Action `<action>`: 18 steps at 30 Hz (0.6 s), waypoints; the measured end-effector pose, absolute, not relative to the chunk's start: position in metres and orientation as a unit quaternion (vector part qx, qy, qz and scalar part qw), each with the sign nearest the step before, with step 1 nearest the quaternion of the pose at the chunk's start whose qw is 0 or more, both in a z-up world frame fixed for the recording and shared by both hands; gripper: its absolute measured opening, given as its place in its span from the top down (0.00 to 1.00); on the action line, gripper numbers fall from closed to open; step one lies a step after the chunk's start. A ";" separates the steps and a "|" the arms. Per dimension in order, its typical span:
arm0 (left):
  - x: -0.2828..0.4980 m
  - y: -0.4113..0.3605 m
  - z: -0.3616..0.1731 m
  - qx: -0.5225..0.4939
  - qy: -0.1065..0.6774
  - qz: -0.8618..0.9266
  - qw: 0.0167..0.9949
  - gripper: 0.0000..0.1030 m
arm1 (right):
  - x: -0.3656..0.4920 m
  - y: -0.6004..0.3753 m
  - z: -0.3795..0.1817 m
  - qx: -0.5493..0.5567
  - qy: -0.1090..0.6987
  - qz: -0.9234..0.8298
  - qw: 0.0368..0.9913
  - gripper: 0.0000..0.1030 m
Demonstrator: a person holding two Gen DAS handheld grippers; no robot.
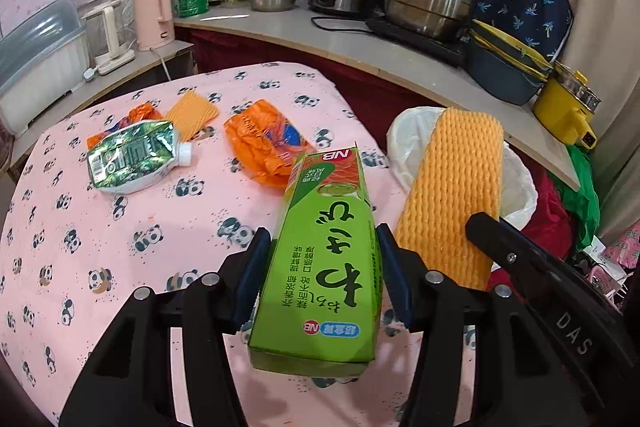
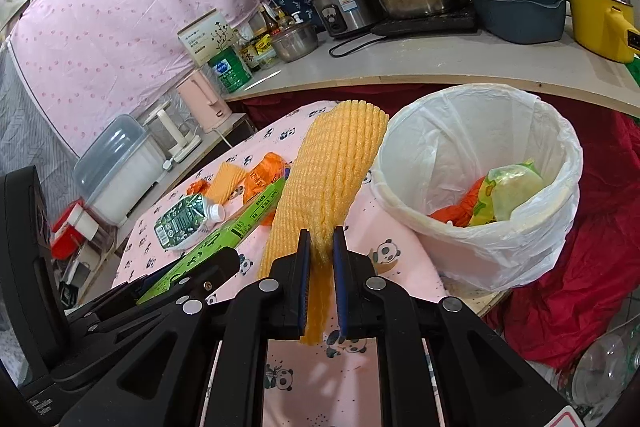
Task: Collect trash
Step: 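Carry foam sleeve and green carton over the bin and open both grippers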
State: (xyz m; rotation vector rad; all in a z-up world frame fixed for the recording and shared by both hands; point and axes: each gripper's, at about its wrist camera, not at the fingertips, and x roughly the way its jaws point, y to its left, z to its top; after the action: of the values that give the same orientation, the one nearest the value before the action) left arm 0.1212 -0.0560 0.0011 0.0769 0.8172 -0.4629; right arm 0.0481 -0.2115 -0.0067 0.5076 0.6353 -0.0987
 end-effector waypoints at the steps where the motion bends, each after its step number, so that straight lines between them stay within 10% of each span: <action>1: 0.120 -0.060 0.003 0.038 0.392 -0.225 0.891 0.50 | 0.047 -0.215 -0.006 0.248 0.307 -0.050 0.917 0.89; 18: 0.124 -0.165 0.012 0.064 0.380 -0.300 0.872 0.50 | 0.028 -0.309 -0.013 0.287 0.275 -0.117 0.910 0.89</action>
State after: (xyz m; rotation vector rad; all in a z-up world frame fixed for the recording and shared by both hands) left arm 0.1242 -0.1652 0.0117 0.1340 0.7949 -0.6275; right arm 0.0282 -0.3092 -0.0129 0.5908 0.5666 -0.2421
